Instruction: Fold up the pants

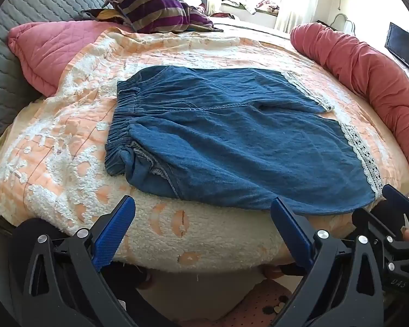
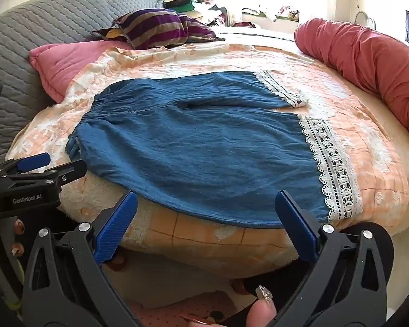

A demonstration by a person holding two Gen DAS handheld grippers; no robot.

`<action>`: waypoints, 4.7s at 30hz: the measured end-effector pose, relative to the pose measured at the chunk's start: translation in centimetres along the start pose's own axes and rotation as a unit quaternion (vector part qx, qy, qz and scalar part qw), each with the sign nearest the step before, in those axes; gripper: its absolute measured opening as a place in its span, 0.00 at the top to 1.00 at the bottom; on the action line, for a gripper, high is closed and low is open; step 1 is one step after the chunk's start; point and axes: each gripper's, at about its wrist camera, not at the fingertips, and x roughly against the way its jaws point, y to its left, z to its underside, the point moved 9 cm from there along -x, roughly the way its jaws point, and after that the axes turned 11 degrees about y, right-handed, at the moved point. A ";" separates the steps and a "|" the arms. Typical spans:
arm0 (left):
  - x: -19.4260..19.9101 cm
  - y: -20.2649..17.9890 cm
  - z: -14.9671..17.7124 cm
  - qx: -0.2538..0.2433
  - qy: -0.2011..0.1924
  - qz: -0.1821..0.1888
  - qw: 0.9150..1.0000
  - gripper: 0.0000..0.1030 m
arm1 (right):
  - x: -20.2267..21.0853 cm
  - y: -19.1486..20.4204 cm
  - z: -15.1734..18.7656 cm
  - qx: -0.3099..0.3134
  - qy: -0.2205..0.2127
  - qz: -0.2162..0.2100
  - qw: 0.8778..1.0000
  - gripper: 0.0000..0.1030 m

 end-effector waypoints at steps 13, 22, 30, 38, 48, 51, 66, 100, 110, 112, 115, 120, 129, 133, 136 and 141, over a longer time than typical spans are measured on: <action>-0.2 0.5 0.3 -0.004 -0.003 0.001 1.000 0.04 | 0.3 -0.5 -0.1 0.000 -0.003 0.007 1.000 0.08; 0.1 0.4 0.0 -0.006 -0.004 -0.001 1.000 0.04 | 0.5 -0.3 0.1 -0.007 -0.005 0.011 1.000 0.08; 0.1 0.4 0.1 -0.006 -0.004 -0.002 1.000 0.04 | 0.4 -0.4 -0.1 -0.006 -0.004 0.011 1.000 0.08; 0.1 0.4 0.0 -0.006 -0.005 -0.002 1.000 0.04 | 0.3 -0.3 -0.1 -0.004 -0.003 0.009 1.000 0.08; 0.2 0.3 -0.2 -0.007 -0.007 -0.004 1.000 0.04 | 0.4 -0.4 -0.2 -0.004 -0.008 0.010 1.000 0.08; 0.2 0.3 -0.2 -0.008 -0.008 -0.004 1.000 0.04 | 0.4 -0.3 -0.3 -0.003 -0.009 0.012 1.000 0.08; 0.1 0.7 -0.4 -0.005 -0.009 -0.004 1.000 0.04 | 0.6 0.0 -0.6 0.000 -0.013 0.015 1.000 0.08; -5.5 12.7 -13.9 0.085 -0.007 -0.019 0.996 0.04 | -8.1 6.0 -17.1 0.116 -0.004 -0.056 0.992 0.08; -9.2 15.6 -18.9 0.068 0.020 -0.019 0.997 0.04 | -14.1 6.9 -22.2 0.143 0.034 -0.052 0.988 0.08; -10.3 15.9 -19.4 0.067 0.030 -0.009 0.997 0.04 | -15.0 7.0 -22.7 0.144 0.040 -0.052 0.987 0.08; -11.7 16.4 -20.0 0.068 0.041 -0.003 0.997 0.04 | -16.4 7.2 -23.6 0.147 0.050 -0.054 0.986 0.08; -13.4 16.6 -21.1 0.072 0.046 0.021 0.996 0.04 | -18.6 7.6 -25.4 0.169 0.055 -0.051 0.983 0.08; -16.0 15.6 -21.8 0.026 0.051 0.032 0.998 0.47 | -23.1 8.2 -27.7 0.211 0.077 -0.036 0.974 0.08; -16.1 15.1 -21.8 -0.002 0.041 0.016 0.999 0.62 | -24.4 9.3 -28.3 0.249 0.077 -0.027 0.965 0.08; -14.7 15.0 -22.0 -0.005 0.019 0.020 1.000 0.66 | -25.1 10.3 -28.3 0.290 0.081 -0.024 0.953 0.08; -11.4 14.7 -21.6 -0.013 -0.026 0.021 0.999 0.67 | -25.7 11.9 -28.8 0.360 0.069 0.001 0.930 0.08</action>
